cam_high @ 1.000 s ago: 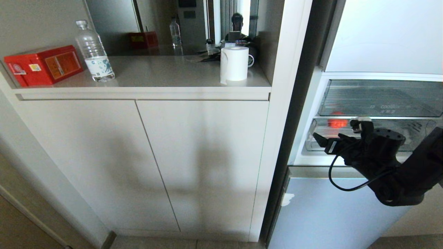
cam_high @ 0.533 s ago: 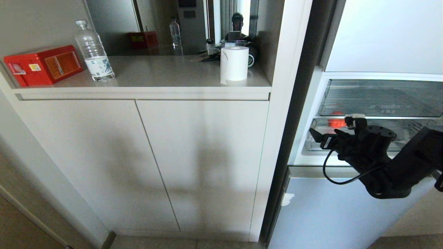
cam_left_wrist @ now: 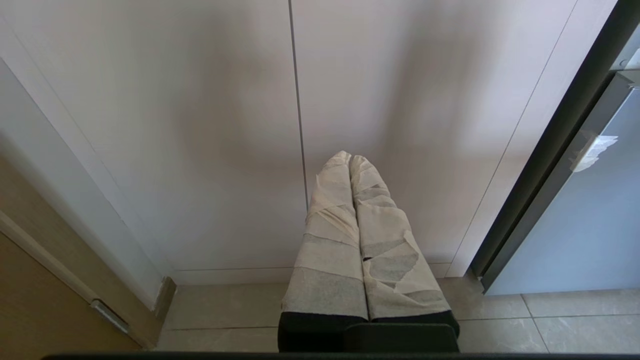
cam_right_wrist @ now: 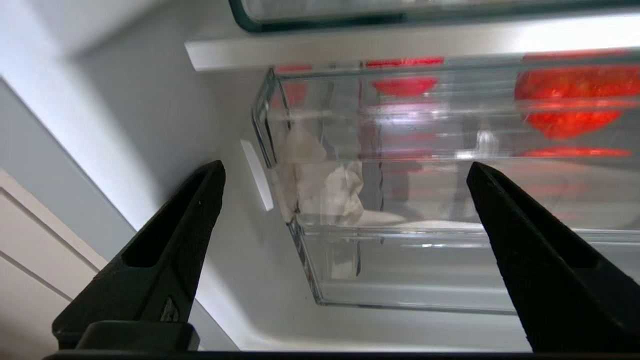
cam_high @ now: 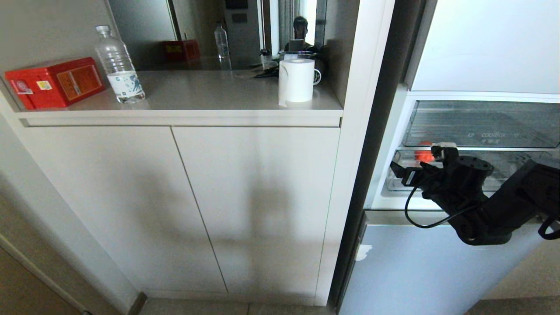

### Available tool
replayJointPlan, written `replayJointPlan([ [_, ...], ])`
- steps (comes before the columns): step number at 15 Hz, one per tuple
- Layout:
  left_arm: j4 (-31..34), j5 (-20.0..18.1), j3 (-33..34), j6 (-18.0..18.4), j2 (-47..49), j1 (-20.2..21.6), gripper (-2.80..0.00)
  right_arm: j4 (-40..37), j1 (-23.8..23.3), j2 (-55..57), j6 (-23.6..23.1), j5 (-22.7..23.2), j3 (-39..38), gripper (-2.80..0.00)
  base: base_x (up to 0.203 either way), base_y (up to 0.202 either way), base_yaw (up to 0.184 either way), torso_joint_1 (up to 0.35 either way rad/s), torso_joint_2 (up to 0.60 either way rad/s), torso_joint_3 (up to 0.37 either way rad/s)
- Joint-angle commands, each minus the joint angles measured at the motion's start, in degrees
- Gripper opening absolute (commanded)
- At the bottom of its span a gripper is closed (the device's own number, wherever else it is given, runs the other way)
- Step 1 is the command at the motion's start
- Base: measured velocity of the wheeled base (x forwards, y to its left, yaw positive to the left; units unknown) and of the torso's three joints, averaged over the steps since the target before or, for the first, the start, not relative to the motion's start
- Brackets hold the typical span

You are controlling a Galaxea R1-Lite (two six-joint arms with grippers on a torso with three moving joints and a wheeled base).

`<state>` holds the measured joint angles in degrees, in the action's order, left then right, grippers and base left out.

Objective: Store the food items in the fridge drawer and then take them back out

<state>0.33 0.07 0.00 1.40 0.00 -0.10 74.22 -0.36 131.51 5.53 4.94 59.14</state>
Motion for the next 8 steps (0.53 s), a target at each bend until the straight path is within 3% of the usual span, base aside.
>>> replayJointPlan([
  [1,0.02,0.01,0.00,0.00,0.09,0.01,-2.80,0.31,-0.08,0.56,0.00,0.07,0.59,0.00,0.000,0.000,0.000,0.000,0.00,0.000],
  [6,0.02,0.01,0.00,0.00,0.09,0.01,-2.80,0.40,0.01,2.21,0.00,0.07,2.30,0.00,0.000,0.000,0.000,0.000,0.00,0.000],
  [7,0.02,0.01,0.00,0.00,0.09,0.01,-2.80,0.40,0.10,2.26,0.05,0.07,2.43,-2.80,0.000,0.000,0.000,0.000,0.00,0.000],
  [8,0.02,0.01,0.00,0.00,0.09,0.01,-2.80,0.40,0.36,2.26,0.09,-0.01,2.91,-2.80,0.000,0.000,0.000,0.000,0.00,0.000],
])
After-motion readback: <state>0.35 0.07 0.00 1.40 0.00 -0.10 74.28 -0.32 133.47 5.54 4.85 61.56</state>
